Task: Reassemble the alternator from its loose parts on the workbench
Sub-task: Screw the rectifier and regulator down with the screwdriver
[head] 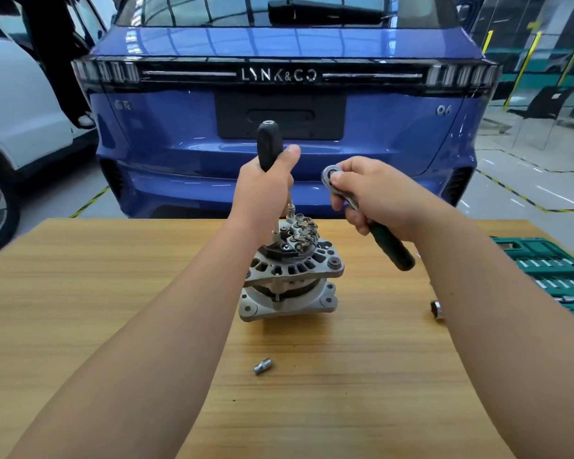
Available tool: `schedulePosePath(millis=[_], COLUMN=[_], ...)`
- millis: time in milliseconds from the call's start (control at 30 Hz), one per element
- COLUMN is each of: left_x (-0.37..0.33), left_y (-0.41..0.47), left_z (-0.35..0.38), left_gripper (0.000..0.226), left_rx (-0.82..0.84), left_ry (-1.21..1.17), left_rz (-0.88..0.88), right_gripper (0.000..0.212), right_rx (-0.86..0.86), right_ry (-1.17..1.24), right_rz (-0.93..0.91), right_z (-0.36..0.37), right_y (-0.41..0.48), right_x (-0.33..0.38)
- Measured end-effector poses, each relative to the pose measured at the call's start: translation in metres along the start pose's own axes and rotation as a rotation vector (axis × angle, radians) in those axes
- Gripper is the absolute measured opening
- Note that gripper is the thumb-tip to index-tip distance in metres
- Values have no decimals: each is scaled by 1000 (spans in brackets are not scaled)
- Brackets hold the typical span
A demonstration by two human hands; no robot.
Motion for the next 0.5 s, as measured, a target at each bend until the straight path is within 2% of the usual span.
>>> schedulePosePath(millis=[167, 500], left_x=[-4, 6], left_y=[2, 5], left_z=[6, 10], left_gripper=[40, 39], left_rx=[53, 91], left_ry=[-175, -61], left_rz=[-9, -30], right_gripper=[16, 14], right_rx=[12, 9], right_ry=[52, 0], right_rz=[-15, 34], right_z=[7, 14], right_y=[2, 1], right_x=[-7, -36])
Point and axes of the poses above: each hand's wrist, its own y-axis towards the middle knuckle, its own z-axis out of the palm, x = y × z, the point moved 9 cm from there along y, towards the middle knuckle, and after that the axes turned 6 degrees about -x, right-handed, at the moved point
